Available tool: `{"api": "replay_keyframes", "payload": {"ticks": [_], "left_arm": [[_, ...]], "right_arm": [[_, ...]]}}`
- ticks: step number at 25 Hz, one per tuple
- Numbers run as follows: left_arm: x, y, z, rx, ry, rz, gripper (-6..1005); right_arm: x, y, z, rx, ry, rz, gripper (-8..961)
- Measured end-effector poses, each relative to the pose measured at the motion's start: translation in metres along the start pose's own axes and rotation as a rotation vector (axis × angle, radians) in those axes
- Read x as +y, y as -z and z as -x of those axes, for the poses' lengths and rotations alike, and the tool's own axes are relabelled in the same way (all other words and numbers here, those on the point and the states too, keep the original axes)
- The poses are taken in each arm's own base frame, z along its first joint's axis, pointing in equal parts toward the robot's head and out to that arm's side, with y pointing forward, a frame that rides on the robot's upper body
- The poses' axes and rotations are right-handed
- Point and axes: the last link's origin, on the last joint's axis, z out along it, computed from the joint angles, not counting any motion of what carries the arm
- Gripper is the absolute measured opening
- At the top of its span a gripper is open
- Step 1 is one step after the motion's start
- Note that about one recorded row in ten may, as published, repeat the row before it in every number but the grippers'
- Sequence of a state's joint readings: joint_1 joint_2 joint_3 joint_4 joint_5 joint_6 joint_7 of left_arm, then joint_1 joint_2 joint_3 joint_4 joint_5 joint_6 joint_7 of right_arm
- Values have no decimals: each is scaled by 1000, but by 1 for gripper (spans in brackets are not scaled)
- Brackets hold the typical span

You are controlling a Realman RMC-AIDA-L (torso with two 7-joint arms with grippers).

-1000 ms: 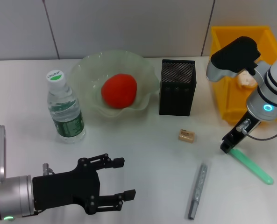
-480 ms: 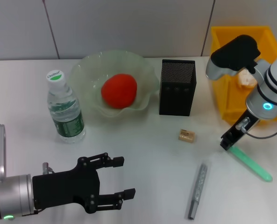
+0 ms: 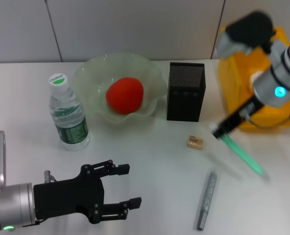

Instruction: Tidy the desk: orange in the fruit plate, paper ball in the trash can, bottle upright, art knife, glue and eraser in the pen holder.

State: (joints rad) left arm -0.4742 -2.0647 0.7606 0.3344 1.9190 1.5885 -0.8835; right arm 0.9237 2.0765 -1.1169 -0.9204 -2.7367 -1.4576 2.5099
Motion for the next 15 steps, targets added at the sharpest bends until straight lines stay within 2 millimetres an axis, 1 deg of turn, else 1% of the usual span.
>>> {"api": "replay_keyframes", "payload": {"ticks": [4,8,11,13,14,15], "left_arm": [[0,0,0,1,0,1,805],[0,0,0,1,-1,2,806],[0,0,-1,1,-2,1,806],[0,0,-1,2,-3,1,806],[-1,0,-1,2,-3,1,806],[-1,0,-1,2,-3,1,806]], "right_arm": [[10,36,11,-201,61,72,179],[13,73,8,-471,131,149,182],[9,91,3,-657,155,185,185],[3,100,-1,-774,160,193,187],[-3,103,-5,-870,168,184,189],[-3,103,-5,-870,168,184,190]]}}
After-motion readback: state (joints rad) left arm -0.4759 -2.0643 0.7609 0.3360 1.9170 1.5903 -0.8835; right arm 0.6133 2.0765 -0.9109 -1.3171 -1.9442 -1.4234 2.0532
